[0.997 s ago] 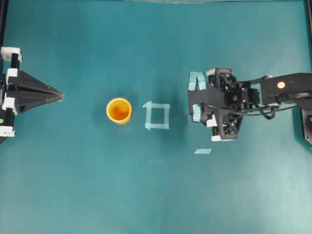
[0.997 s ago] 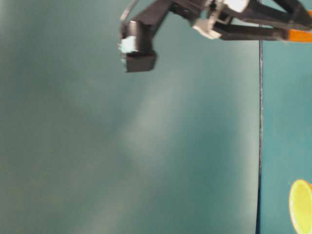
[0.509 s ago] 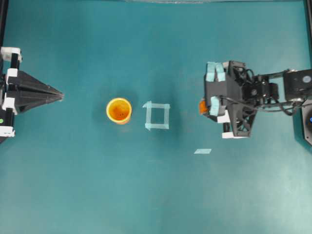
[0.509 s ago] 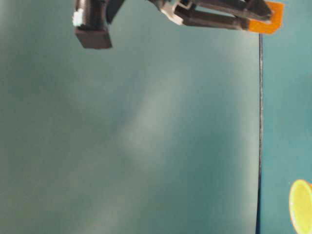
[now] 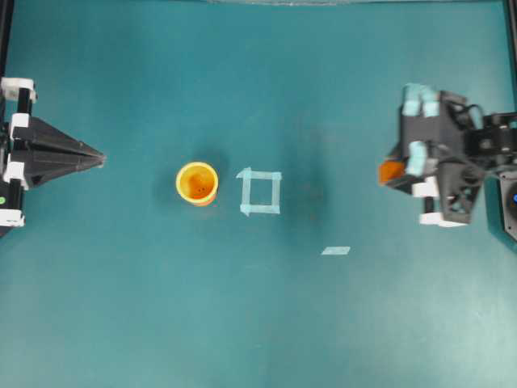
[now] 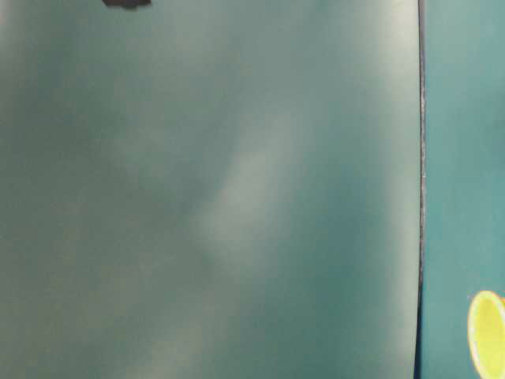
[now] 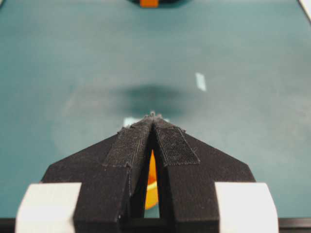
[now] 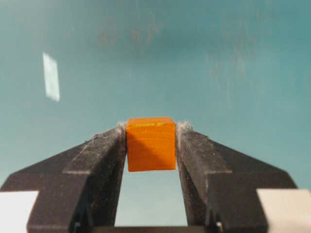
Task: Move the block to the right with right arm.
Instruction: 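Lift the cube and carry it right to the table edge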
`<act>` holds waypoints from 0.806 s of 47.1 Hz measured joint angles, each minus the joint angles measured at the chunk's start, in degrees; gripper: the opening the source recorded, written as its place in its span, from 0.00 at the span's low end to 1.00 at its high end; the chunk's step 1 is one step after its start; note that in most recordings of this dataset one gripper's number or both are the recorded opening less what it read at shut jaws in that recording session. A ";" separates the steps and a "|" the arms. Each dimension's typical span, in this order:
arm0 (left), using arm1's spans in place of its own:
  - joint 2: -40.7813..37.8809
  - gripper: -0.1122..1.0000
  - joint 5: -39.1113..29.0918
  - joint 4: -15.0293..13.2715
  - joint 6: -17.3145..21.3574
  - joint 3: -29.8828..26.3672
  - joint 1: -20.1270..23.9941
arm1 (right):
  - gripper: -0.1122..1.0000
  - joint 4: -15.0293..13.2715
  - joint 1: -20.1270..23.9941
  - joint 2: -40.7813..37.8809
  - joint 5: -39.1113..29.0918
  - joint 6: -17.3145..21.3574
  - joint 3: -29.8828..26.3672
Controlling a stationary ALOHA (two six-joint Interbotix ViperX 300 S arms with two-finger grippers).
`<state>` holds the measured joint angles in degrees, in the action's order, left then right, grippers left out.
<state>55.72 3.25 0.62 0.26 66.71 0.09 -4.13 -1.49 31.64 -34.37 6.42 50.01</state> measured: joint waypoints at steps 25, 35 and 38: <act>-0.09 0.10 0.00 -0.09 0.09 0.00 0.00 | 0.46 0.53 0.00 21.18 -24.87 5.01 1.93; -0.09 0.10 0.00 0.00 0.09 0.00 0.00 | 0.46 2.20 0.00 25.14 -29.71 5.01 2.64; -0.09 0.10 0.00 0.00 0.09 0.00 0.00 | 0.46 2.72 0.00 26.10 -29.97 5.10 3.16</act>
<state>55.63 3.25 0.62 0.35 66.71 0.09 -1.41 -1.49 57.74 -64.34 11.51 53.17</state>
